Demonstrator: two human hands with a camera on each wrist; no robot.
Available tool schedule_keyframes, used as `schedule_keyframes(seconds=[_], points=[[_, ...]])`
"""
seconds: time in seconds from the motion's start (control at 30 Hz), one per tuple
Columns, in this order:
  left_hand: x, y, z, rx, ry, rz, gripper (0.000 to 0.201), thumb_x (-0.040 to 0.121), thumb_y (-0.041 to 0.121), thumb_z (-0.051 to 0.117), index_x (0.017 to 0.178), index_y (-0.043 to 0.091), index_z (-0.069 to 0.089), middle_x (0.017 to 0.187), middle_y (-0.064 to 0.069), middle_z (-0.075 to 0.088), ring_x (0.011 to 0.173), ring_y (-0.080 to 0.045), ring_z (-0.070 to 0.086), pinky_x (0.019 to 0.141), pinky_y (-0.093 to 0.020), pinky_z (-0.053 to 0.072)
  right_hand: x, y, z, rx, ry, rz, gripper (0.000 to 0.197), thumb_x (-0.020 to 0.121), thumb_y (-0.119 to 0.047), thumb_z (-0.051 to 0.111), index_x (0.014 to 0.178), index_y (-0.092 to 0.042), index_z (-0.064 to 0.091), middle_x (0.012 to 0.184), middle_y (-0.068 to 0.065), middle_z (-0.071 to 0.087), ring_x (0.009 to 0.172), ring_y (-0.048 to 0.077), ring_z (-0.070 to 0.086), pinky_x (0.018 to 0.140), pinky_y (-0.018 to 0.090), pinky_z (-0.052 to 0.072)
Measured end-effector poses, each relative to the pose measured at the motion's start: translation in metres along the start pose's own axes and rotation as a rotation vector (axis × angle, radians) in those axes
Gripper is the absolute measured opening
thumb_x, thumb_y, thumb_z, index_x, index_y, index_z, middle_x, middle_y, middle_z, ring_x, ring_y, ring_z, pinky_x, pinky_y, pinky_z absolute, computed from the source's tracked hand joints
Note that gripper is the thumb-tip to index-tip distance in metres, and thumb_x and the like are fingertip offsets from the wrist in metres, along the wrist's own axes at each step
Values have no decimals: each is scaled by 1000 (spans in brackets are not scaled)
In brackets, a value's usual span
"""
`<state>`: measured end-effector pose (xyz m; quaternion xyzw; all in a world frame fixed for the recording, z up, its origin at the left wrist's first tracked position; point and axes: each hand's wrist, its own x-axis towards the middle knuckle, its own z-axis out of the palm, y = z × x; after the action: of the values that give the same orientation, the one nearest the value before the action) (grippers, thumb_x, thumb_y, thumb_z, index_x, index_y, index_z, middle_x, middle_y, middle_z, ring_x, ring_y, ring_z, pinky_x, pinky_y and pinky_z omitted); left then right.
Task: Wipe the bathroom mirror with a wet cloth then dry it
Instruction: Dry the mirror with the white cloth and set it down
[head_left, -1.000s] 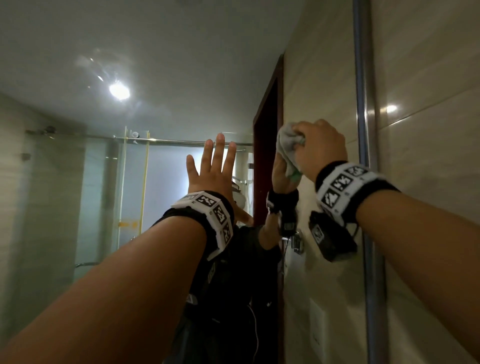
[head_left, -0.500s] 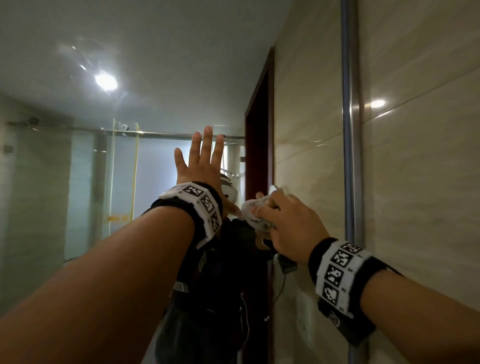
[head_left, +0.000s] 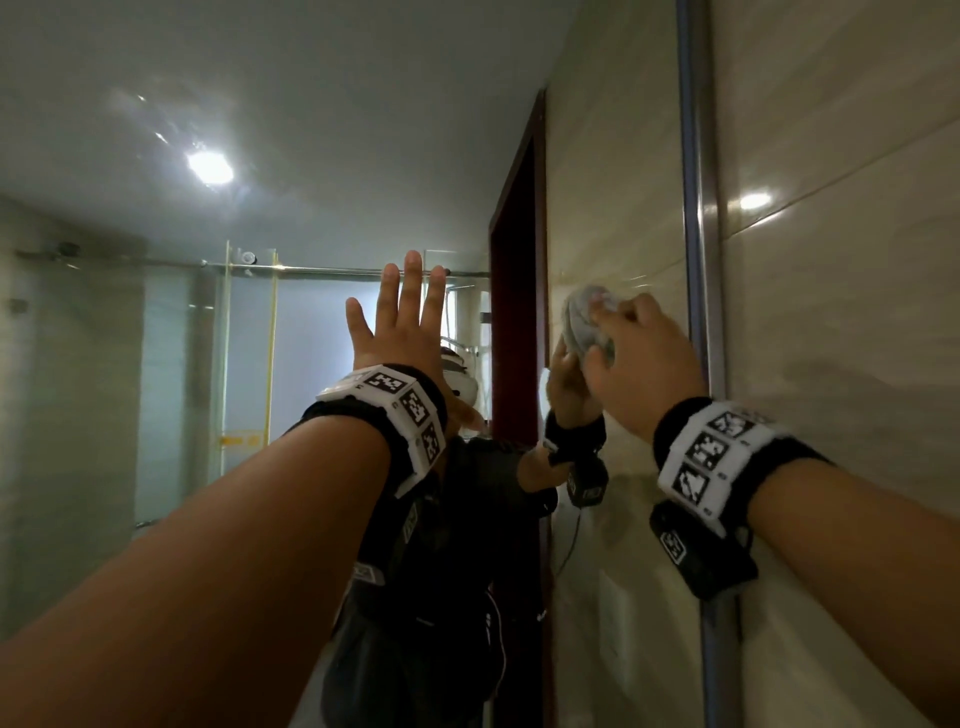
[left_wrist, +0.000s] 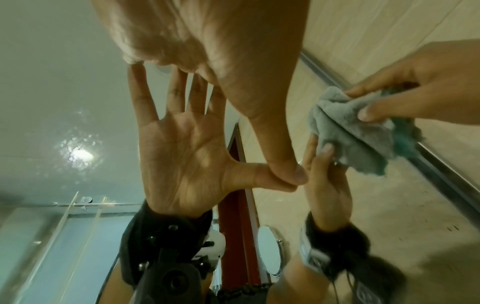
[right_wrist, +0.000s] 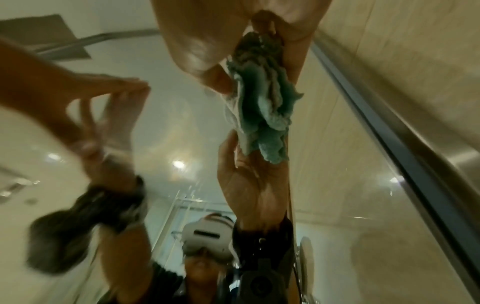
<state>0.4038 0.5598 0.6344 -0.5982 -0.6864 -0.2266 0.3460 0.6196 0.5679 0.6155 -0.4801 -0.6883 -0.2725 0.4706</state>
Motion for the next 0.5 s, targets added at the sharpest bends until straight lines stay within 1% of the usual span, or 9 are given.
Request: schedule_keyframes(seconds=[0.07,0.17,0.2,0.27,0.3,0.33,0.37,0.43,0.5], points=[[-2,0,-1,2,8,-3,155,45,84,65,138,15,-38,148,-8,-39,140,-29,-28,113,-57,-2,-27,-2,12,55,-43,-68,52,94,-31,42,143,-30,28,128,2,35,109,17,42,88,23,38],[-3,1,-3,16,16,-13,154,46,85,64,140,14,-35,150,-9,-36,141,-29,-26,113,-57,-1,-68,-11,25,107,-168,-149,49,95,-28,39,144,-32,30,133,-1,35,107,11,40,81,12,34],[-4,2,-4,33,18,-13,153,46,85,63,140,13,-34,150,-10,-35,141,-30,-25,113,-57,0,-76,-9,29,114,-197,-152,49,96,-26,40,143,-32,32,134,0,36,107,12,40,80,13,36],[-8,4,-5,58,24,-2,151,49,86,61,141,13,-33,150,-11,-34,141,-31,-24,113,-58,0,-78,-9,22,56,-247,-185,50,96,-19,41,143,-32,32,134,1,37,113,17,40,84,20,39],[-11,5,-4,50,29,11,148,51,86,60,140,13,-34,150,-12,-35,141,-32,-25,113,-58,-1,-74,-8,16,35,-264,-219,49,96,-18,42,143,-32,34,131,-2,38,114,16,41,84,16,38],[-16,6,-2,28,37,29,146,53,85,59,140,15,-35,149,-11,-37,140,-32,-27,113,-58,-3,-67,-4,13,38,-274,-242,46,96,-18,42,141,-30,37,126,-4,40,110,13,43,80,10,34],[-22,7,2,3,40,50,145,54,86,58,139,16,-36,147,-11,-39,139,-31,-30,112,-58,-6,-59,-4,7,55,-269,-234,43,96,-17,43,137,-27,42,121,-4,41,106,12,44,77,7,32],[-37,11,10,-26,17,100,146,53,86,59,136,19,-41,144,-9,-44,136,-30,-34,111,-58,-10,-39,4,-1,55,-168,-149,37,94,-16,45,130,-21,50,118,0,46,104,17,50,78,14,32],[-57,13,23,-15,-34,149,146,53,84,61,132,21,-44,142,-8,-47,134,-29,-38,110,-59,-12,-18,18,-8,33,-104,-34,36,94,-16,47,129,-19,49,118,7,47,106,25,51,78,20,30]])
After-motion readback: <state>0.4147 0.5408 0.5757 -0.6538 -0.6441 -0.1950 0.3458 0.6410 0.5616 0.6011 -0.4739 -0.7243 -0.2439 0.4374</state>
